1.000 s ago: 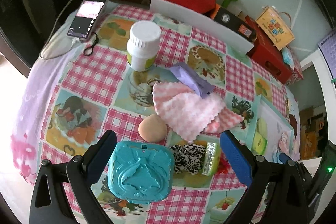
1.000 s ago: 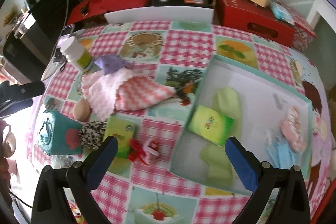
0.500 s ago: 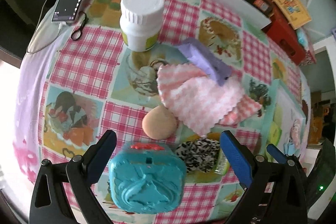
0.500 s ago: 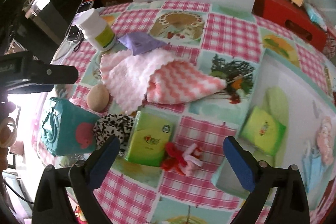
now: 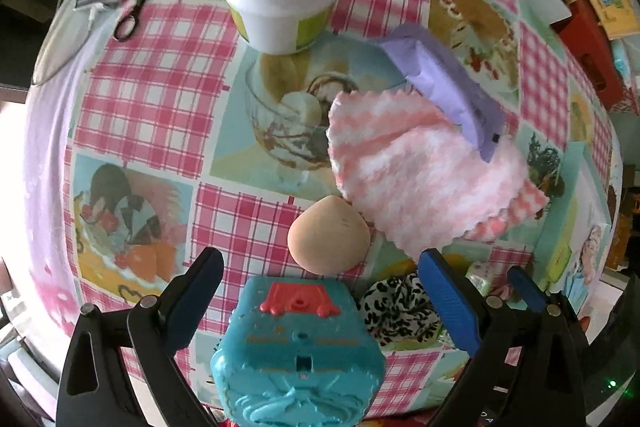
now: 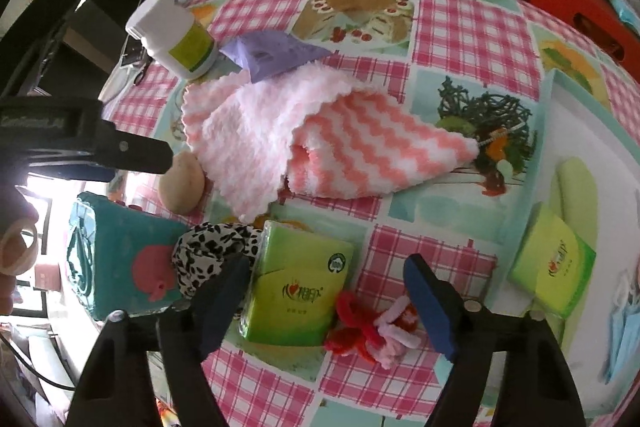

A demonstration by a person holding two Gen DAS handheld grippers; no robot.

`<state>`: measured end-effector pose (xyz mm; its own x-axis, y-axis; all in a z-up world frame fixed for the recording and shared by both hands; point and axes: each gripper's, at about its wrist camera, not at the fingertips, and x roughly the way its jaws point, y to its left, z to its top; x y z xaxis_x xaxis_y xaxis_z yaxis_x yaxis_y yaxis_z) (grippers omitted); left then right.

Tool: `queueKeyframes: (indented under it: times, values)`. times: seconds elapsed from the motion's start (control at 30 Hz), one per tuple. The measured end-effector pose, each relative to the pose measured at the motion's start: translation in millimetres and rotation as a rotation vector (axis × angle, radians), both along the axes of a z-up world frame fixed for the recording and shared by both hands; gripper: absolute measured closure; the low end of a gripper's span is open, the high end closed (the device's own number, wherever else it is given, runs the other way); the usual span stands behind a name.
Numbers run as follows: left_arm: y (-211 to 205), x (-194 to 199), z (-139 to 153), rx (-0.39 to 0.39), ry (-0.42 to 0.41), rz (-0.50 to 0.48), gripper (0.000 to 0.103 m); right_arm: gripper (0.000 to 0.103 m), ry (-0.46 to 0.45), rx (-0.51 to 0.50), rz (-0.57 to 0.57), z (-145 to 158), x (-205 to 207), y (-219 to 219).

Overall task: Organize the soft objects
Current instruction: 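Close right gripper on a green tissue pack while left gripper grasps the beige sponge puff, then carry the tissue pack and sponge puff over the white tray with both tools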

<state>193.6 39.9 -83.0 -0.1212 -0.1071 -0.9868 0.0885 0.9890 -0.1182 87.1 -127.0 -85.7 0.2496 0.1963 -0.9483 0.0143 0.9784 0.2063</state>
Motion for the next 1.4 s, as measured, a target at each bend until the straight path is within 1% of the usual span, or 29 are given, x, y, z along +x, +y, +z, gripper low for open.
queueKeyframes:
  times: [0.07, 0.2, 0.23, 0.27, 0.3, 0.37, 0.43, 0.53, 0.57, 0.6, 0.7, 0.77, 0.87, 0.97, 1.1, 1.23, 1.4]
  values:
    - [-4, 3, -6, 0.01, 0.023, -0.017, 0.005, 0.024, 0.004, 0.006, 0.0, -3, 3, 1]
    - [-18, 9, -16, 0.028, 0.04, -0.041, 0.006, 0.026, 0.016, 0.017, -0.007, -9, 8, 2]
    - [-20, 11, -18, 0.032, 0.045, -0.046, 0.006, 0.029, 0.018, 0.022, -0.006, -10, 9, 2]
    - [-24, 12, -20, 0.039, 0.049, -0.051, 0.01, 0.032, 0.02, 0.024, -0.006, -12, 11, 2]
    - [-33, 15, -24, 0.049, 0.051, -0.058, 0.016, 0.033, 0.023, 0.027, -0.005, -13, 12, 3]
    - [-39, 18, -29, 0.061, 0.057, -0.071, 0.02, 0.04, 0.026, 0.037, -0.006, -14, 13, 0]
    - [-45, 21, -33, 0.071, 0.061, -0.079, 0.02, 0.046, 0.027, 0.045, -0.01, -17, 14, -3]
    - [-51, 19, -40, 0.084, 0.068, -0.089, 0.021, 0.048, 0.027, 0.051, -0.016, -20, 13, -5]
    - [-51, 18, -41, 0.085, 0.072, -0.09, 0.023, 0.048, 0.026, 0.052, -0.016, -22, 12, -5]
    - [-53, 17, -44, 0.086, 0.077, -0.091, 0.03, 0.048, 0.024, 0.053, -0.017, -22, 12, -6]
    - [-54, 14, -51, 0.1, 0.091, -0.096, 0.042, 0.048, 0.021, 0.058, -0.025, -22, 12, -9]
    - [-55, 11, -56, 0.109, 0.089, -0.095, 0.045, 0.048, 0.019, 0.06, -0.029, -21, 11, -9]
    - [-57, 11, -56, 0.11, 0.079, -0.092, 0.049, 0.048, 0.015, 0.06, -0.03, -19, 8, -11]
    - [-56, 11, -54, 0.107, 0.072, -0.094, 0.05, 0.048, 0.012, 0.06, -0.039, -15, 6, -13]
    - [-49, 7, -46, 0.084, 0.053, -0.063, 0.051, 0.048, 0.003, 0.062, -0.039, -10, 3, -14]
    - [-39, 4, -34, 0.059, 0.013, -0.037, 0.051, 0.049, -0.014, 0.068, -0.047, -1, -2, -17]
    - [-29, -2, -10, 0.034, -0.052, -0.023, 0.051, 0.049, -0.041, 0.077, -0.065, 12, -8, -21]
